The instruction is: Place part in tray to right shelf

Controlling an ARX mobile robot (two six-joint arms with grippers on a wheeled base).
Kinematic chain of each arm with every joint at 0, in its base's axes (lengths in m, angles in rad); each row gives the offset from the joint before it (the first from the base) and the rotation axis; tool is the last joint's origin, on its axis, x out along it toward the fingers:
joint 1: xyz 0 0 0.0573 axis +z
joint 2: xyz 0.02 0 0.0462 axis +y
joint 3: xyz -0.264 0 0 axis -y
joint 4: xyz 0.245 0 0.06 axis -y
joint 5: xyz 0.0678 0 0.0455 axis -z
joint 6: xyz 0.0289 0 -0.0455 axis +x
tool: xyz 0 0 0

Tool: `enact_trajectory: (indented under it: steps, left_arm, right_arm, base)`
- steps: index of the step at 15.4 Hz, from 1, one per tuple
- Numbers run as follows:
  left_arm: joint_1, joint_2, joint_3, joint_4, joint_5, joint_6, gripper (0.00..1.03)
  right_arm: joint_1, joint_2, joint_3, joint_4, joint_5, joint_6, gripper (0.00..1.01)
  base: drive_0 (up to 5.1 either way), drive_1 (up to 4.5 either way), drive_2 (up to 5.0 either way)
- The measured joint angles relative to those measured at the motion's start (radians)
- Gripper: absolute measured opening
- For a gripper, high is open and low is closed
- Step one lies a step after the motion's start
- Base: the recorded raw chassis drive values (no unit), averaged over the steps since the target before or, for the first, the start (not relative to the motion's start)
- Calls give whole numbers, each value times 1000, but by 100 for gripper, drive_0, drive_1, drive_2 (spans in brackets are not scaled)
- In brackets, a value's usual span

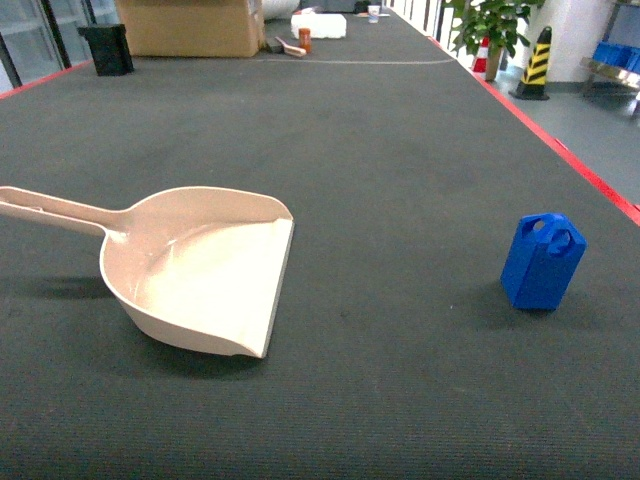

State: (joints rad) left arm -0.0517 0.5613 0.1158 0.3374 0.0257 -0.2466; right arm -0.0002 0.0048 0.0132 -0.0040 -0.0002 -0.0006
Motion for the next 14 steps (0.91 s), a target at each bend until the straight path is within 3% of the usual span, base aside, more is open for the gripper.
enact_trajectory:
  steps: [2, 3, 5, 8, 10, 14]
  left_arm:
    - [71, 406, 100, 327, 85, -261, 98]
    - [74, 506, 128, 388, 103, -335, 98]
    - [74, 573, 148, 430, 110, -377, 98]
    - [99, 909, 289, 553, 148, -550, 98]
    - [121, 1095, 381, 558, 155, -624, 98]
    - [141, 1235, 532, 548, 150, -702, 98]
  right_arm:
    - [0, 0, 0, 0, 0, 0, 98]
    - [0, 0, 0, 0, 0, 0, 98]
    - [0, 0, 0, 0, 0, 0, 98]
    - [0, 0, 0, 0, 0, 0, 98]
    - [0, 0, 0, 0, 0, 0, 98]
    - [0, 0, 0, 0, 0, 0, 98]
  base:
    - [0, 0, 0]
    - [0, 0, 0]
    - [0, 0, 0]
    - [0, 0, 0]
    - [0, 0, 0]
    - [0, 0, 0]
